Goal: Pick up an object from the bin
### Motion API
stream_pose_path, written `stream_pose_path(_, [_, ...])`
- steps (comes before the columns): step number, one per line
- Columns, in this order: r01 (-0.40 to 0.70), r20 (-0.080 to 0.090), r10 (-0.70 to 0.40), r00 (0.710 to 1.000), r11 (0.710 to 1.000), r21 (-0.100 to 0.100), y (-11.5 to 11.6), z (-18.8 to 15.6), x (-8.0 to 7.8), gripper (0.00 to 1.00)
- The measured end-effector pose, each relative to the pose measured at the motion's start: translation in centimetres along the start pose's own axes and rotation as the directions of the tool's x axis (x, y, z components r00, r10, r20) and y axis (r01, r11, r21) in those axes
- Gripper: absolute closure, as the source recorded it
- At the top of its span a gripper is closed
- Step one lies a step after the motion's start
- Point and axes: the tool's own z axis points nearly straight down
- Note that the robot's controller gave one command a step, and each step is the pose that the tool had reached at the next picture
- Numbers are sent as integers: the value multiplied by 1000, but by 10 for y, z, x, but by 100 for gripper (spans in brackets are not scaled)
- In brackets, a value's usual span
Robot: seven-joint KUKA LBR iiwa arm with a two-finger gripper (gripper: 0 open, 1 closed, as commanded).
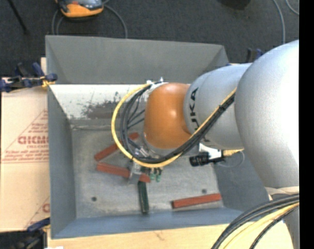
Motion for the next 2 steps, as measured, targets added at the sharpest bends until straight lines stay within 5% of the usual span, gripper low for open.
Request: stream_pose_path(2, [-1, 11, 1, 1000, 1000, -5, 1, -36, -2, 100])
